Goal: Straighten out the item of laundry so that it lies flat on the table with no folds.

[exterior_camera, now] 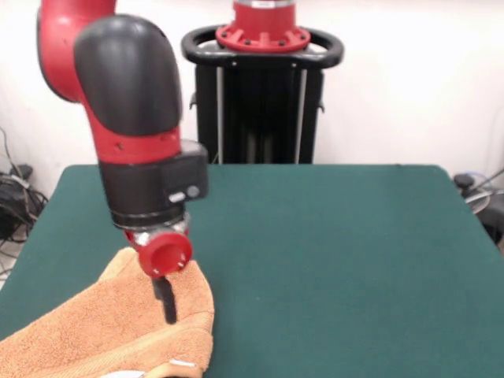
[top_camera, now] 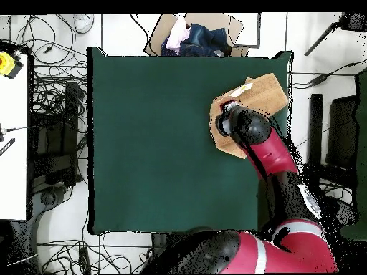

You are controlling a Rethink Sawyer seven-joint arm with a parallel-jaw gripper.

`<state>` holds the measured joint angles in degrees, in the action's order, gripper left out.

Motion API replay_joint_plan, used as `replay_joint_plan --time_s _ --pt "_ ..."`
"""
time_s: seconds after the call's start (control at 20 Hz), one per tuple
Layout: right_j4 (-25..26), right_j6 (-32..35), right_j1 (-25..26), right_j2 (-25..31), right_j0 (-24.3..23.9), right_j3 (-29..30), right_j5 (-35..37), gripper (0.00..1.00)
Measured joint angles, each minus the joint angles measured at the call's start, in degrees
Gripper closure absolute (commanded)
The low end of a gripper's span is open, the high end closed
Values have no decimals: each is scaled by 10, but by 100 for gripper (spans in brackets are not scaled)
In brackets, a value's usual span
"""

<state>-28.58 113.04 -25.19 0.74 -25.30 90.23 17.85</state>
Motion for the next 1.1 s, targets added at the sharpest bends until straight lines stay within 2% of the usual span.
replay_joint_plan --time_s 0.6,1.1 --pt "0 0 30 0 40 -6 0 0" --pt "0 0 31 0 22 -6 0 0"
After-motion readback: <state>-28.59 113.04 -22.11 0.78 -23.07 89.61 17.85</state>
